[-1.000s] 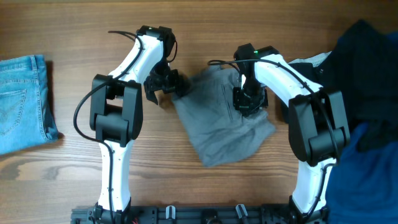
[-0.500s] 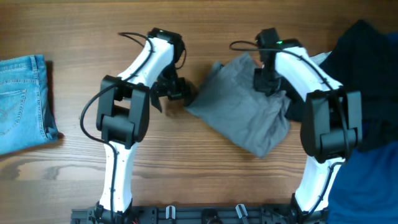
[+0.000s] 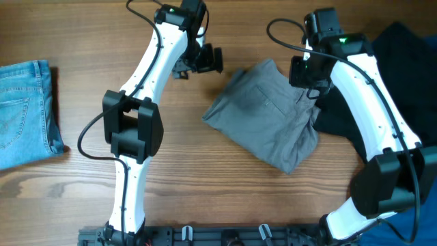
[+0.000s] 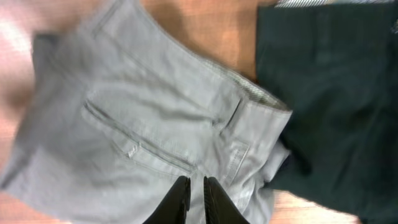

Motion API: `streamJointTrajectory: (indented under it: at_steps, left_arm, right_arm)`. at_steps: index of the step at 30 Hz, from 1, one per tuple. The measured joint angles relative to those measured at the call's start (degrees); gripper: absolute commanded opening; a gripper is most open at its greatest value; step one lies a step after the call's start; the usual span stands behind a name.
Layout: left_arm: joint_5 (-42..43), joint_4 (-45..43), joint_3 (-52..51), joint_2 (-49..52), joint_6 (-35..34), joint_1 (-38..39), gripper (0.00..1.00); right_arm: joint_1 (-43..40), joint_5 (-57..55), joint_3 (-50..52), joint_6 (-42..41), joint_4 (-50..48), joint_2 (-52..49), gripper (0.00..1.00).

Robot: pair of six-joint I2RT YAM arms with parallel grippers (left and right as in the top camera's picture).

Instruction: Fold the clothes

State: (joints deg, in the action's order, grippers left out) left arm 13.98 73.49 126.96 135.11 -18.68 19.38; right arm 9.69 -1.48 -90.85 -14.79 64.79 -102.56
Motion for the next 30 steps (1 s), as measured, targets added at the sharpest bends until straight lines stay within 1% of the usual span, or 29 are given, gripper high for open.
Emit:
streamJointTrajectory:
  at_steps: [3,6,8,10,13,16,23,30]
  left_arm:
    - [4.1,-1.8,0.0,0.0,0.4,0.2,1.00]
    - [6.8,-2.6,0.0,0.0,0.6,0.7,1.00]
    - [7.7,-2.6,0.0,0.0,0.6,1.2,1.00]
    - [8.3,-2.8,0.0,0.0,0.7,1.7,1.00]
    - [8.6,-3.1,0.0,0.0,0.7,2.4,1.00]
    - [8.7,-3.2,0.0,0.0,0.7,2.9,1.00]
    - [8.9,-3.3,0.0,0.0,0.7,3.2,1.00]
    - [9.0,-3.3,0.0,1.4,0.9,3.2,1.00]
  right_arm:
    - [0.0,0.7,3.2,1.1,1.3,0.0,0.15]
    - [0.0,1.3,8.3,1.6,0.6,-0.1,0.15]
    - [0.0,1.6,12.8,1.7,-2.0,-0.2,0.15]
    - [0.0,1.9,17.0,1.7,-5.2,-0.3,0.20]
    - [0.0,1.9,24.4,2.1,-13.0,-0.4,0.20]
    - [0.0,1.9,31.0,0.9,-16.3,-0.4,0.20]
    - [0.4,-1.8,34.2,-8.0,-16.2,1.3,0.20]
    - [0.4,-2.1,34.2,-10.4,-16.2,1.3,0.20]
